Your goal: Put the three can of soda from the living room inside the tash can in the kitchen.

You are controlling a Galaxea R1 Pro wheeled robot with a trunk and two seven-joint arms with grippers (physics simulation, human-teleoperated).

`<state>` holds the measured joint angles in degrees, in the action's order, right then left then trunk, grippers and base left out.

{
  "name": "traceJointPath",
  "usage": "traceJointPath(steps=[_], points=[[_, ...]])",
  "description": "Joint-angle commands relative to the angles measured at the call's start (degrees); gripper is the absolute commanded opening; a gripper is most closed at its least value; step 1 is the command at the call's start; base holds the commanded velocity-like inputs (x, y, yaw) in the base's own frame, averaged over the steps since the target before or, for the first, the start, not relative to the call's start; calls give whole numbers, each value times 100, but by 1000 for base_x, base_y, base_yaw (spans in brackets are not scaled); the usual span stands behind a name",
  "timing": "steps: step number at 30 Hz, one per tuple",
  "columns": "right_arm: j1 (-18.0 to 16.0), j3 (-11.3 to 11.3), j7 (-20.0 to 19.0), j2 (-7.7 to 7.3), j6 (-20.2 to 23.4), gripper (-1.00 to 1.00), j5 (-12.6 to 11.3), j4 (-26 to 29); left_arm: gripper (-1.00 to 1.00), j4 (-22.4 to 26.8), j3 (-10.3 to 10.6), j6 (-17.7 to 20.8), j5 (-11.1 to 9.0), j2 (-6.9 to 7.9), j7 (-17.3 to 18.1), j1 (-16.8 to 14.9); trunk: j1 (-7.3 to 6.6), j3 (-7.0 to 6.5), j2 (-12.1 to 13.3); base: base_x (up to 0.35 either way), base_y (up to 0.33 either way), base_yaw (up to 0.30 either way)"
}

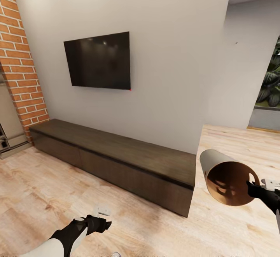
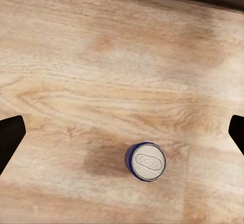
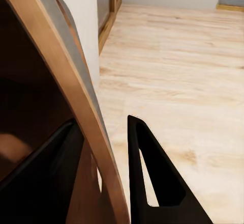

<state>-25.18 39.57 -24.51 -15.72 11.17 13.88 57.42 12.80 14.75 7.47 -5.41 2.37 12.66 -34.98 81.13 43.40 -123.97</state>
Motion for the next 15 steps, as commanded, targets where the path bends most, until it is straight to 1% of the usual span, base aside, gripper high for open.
traceJointPath(steps=[1, 6, 11, 15], points=[[-5, -5, -37, 3, 4, -100, -65, -4, 100, 0, 0, 0, 1, 0, 0, 0, 22, 17, -42, 0, 0, 0], [-5, -37, -81, 27, 0, -100, -62, -84, 100, 8, 1, -2, -2, -3, 0, 0, 132, 107, -243, 0, 0, 0], [-5, -190, -100, 30, -5, -100, -61, -268, 100, 11, 6, -4, -3, -7, 0, 0, 242, 197, -443, 0, 0, 0], [-5, -260, -104, 36, -8, -100, -56, -314, 100, 14, 9, -7, -3, -8, 0, 0, 330, 269, -604, 0, 0, 0]])
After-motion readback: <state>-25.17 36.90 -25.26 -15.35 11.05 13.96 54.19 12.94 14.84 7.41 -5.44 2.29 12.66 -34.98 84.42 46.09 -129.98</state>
